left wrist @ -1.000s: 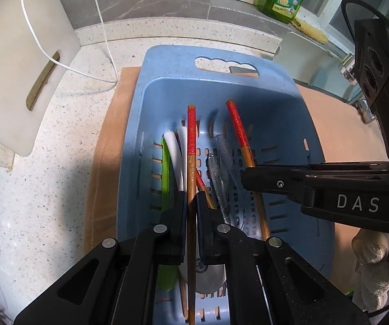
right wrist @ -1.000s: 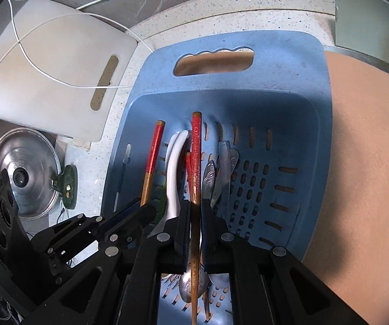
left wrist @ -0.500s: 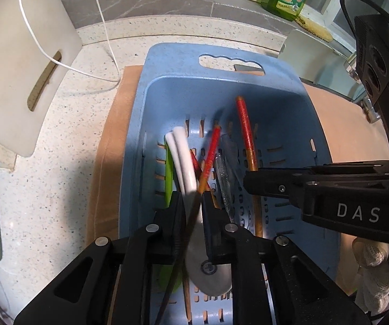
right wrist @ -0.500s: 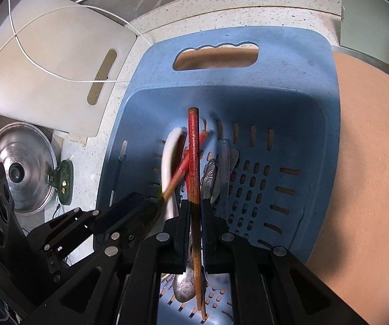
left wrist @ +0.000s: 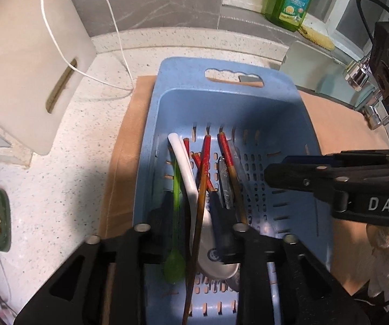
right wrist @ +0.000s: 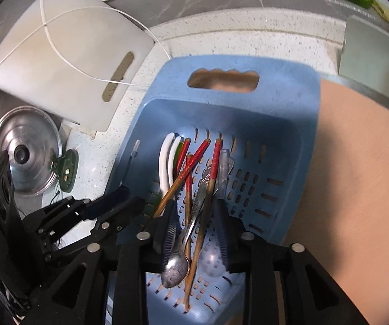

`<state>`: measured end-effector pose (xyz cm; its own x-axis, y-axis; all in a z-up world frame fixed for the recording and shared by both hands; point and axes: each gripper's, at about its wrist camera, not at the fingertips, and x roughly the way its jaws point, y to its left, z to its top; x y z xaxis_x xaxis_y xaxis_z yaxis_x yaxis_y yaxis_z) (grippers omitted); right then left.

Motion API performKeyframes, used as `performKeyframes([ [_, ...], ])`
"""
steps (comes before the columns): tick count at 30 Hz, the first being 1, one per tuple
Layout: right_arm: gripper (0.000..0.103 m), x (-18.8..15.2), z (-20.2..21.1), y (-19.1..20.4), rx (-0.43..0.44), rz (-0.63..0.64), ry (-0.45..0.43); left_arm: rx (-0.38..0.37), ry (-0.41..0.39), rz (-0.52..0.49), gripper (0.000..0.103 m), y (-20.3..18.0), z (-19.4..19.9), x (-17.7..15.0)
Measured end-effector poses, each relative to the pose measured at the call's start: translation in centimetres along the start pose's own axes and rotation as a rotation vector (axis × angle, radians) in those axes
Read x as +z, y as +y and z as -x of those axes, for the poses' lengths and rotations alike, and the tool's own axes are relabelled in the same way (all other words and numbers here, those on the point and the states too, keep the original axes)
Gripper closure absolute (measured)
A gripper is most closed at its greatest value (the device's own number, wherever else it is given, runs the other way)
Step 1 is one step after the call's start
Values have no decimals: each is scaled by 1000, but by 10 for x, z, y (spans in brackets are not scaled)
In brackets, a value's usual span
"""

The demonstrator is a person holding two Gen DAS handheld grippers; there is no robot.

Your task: Organize utensils

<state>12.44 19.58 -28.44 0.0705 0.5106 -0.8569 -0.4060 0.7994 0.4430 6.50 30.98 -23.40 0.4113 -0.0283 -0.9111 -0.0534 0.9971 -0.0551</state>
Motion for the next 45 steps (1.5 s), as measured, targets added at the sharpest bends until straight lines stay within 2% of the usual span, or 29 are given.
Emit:
performKeyframes([
  [3, 70, -3, 14, -4, -1, 23, -22, 12, -21, 9, 68, -2, 10, -3],
  [6, 64, -5, 27, -8, -2, 52, -42, 38, -48, 19, 55, -7, 22, -6],
  [8, 58, -7, 36, -10, -10, 77, -63, 50, -75, 30, 52, -12, 33, -9],
  [17, 50, -22, 80, -27, -29, 167, -128, 77, -198, 61, 35, -52, 79, -19],
  [26, 47, -45, 128, -52, -47, 210, -202, 93, -303, 122, 34, -94, 116, -29],
  [29, 47, -54, 142, -64, -50, 211, -218, 108, -317, 136, 34, -108, 126, -35],
  [32, 47, -64, 154, -75, -51, 214, -231, 123, -332, 151, 23, -122, 136, -42],
  [39, 47, -84, 176, -95, -54, 238, -260, 175, -367, 193, 23, -153, 151, -61],
  [43, 47, -93, 181, -103, -39, 245, -255, 155, -380, 250, 23, -164, 161, -73],
  [45, 47, -98, 183, -106, -33, 251, -253, 187, -383, 271, 19, -171, 166, -79],
])
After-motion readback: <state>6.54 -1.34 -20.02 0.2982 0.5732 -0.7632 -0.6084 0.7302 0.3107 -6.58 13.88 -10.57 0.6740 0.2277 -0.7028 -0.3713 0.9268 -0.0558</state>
